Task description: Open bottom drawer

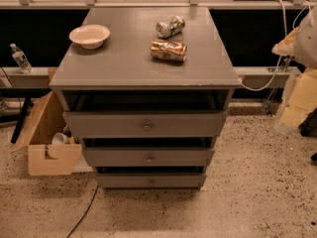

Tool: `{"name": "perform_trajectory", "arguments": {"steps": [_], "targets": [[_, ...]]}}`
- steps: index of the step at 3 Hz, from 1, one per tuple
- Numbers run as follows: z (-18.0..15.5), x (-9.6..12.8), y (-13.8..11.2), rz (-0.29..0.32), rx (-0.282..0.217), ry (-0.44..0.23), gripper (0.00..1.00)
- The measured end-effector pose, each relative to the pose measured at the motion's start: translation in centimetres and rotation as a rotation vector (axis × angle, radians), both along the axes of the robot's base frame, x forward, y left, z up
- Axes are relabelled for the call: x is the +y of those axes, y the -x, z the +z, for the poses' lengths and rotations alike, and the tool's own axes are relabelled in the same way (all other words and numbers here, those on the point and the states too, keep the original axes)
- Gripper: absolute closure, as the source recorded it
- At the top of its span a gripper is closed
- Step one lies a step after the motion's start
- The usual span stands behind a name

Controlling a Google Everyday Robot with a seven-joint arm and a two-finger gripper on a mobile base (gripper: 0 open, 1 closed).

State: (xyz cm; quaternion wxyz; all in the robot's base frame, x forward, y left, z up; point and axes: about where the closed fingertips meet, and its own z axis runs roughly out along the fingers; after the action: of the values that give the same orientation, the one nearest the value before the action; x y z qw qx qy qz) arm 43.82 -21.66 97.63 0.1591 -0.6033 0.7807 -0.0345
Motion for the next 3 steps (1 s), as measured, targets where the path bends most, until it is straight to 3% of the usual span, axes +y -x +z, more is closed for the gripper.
{"name": "perform_trajectory", "arguments": {"steps": [2,3], "targets": [[-0.3,0.5,-0.1,0.012,-0.01,-0.031,0.0],[-5.7,3.7,0.0,0.077,0.028,-0.15,0.0]]}}
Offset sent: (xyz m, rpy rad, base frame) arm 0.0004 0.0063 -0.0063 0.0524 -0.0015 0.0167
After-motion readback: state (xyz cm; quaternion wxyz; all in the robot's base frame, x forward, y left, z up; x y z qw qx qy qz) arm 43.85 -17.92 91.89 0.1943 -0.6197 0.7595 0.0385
